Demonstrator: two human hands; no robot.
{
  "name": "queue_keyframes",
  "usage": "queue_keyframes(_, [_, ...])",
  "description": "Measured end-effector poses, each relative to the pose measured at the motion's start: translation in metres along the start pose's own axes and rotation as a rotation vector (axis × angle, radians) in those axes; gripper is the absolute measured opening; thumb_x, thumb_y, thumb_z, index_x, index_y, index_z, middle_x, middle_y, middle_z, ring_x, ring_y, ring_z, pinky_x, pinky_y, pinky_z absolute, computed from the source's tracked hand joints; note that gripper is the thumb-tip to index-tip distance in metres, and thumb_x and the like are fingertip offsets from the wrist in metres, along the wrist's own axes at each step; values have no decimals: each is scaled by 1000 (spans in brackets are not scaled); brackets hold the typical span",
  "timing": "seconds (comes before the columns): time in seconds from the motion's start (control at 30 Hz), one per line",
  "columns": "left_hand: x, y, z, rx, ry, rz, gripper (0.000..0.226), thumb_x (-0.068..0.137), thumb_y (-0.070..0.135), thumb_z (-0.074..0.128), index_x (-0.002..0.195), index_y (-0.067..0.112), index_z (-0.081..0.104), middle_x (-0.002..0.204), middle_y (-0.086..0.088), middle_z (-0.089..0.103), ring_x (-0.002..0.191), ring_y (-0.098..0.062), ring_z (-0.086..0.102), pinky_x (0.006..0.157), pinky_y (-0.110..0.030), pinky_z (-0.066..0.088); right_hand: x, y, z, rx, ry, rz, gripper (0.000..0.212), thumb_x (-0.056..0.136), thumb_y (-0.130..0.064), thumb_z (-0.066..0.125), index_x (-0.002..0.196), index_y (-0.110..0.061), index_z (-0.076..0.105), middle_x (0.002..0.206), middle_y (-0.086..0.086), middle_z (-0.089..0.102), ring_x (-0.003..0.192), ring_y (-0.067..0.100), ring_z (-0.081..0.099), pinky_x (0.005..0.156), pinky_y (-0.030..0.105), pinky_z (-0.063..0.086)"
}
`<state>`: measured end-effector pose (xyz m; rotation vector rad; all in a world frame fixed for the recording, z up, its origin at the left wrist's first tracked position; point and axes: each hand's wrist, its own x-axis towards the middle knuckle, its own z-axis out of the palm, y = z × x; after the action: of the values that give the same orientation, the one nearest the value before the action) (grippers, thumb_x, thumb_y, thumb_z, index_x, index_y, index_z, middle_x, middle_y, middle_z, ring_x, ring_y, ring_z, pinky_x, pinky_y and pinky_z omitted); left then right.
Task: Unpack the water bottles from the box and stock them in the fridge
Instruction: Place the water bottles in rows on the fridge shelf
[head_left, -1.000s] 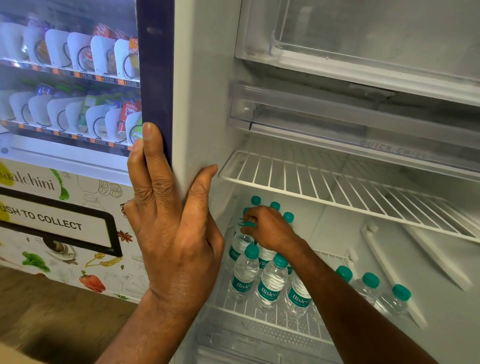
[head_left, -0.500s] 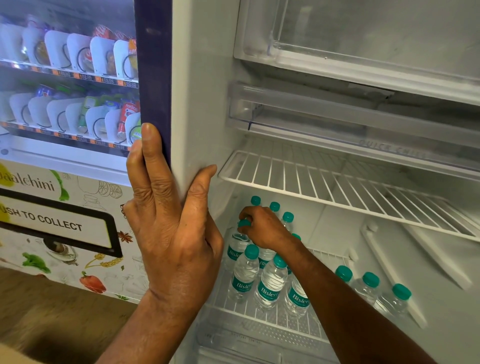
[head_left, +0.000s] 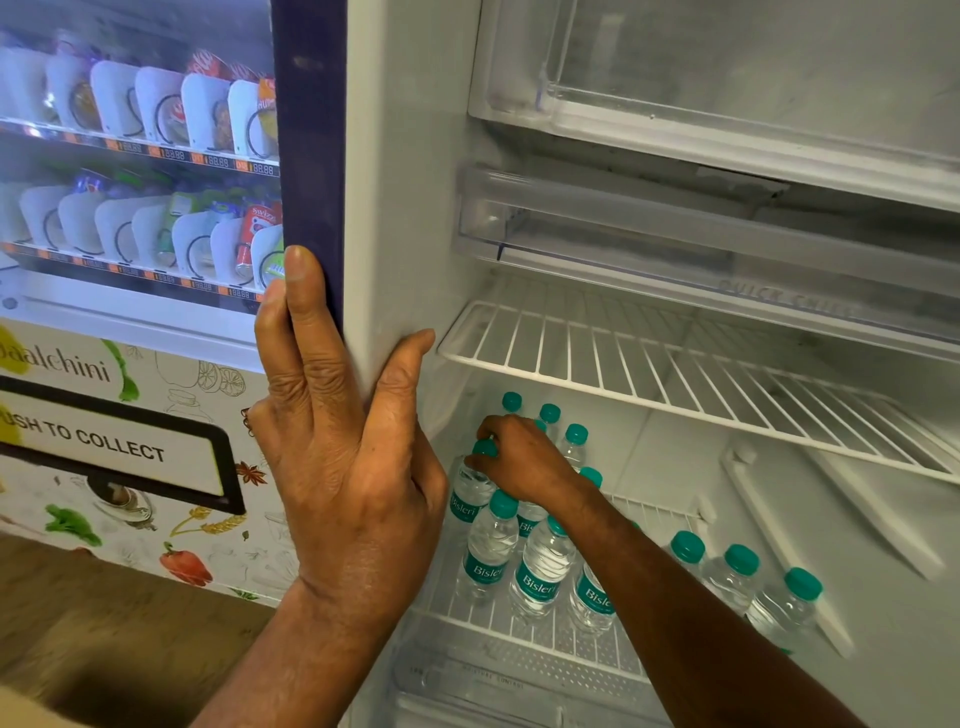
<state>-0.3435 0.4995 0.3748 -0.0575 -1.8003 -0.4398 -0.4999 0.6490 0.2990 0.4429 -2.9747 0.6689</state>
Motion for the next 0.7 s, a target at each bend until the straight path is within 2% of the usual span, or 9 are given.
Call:
queue_keyframes(0.17, [0,0,0,-4,-2,-2,34,105,3,49,131,10,71,160,-24,14,154,-46,20,97,-48,33,-3,-2,2,10,-3,12,40,89,-41,68,121,-18,60,117,3,62,93,18,61,75,23,49])
queue_keyframes(0.3, [0,0,-1,-5,1,-1,36,104,1,50,131,10,71,160,-24,15,154,-46,20,97,-49,34,-2,-3,1,-24,5,5,47,89,-46,66,126,-20,56,120,3,60,96,18,60,73,25,45])
queue_keyframes(0.4, [0,-1,-1,3,-1,5,39,99,-4,52,131,10,71,160,-23,14,155,-46,19,99,-47,32,-2,-5,-1,-38,32,3,49,89,-48,65,129,-21,56,124,3,59,105,19,60,81,28,49])
queue_keyframes(0.53, [2,0,-2,-1,2,14,39,100,-5,51,130,10,71,160,-24,14,156,-43,17,94,-50,37,-8,-11,-10,-6,119,-9,50,90,-49,63,131,-21,55,129,3,56,113,20,57,90,33,51])
queue_keyframes(0.7, [3,3,-3,1,-14,-2,42,95,-12,55,129,9,72,159,-32,21,152,-51,22,90,-50,37,-35,-24,-25,92,298,11,43,94,-43,59,132,-22,56,131,1,55,120,19,49,96,32,43])
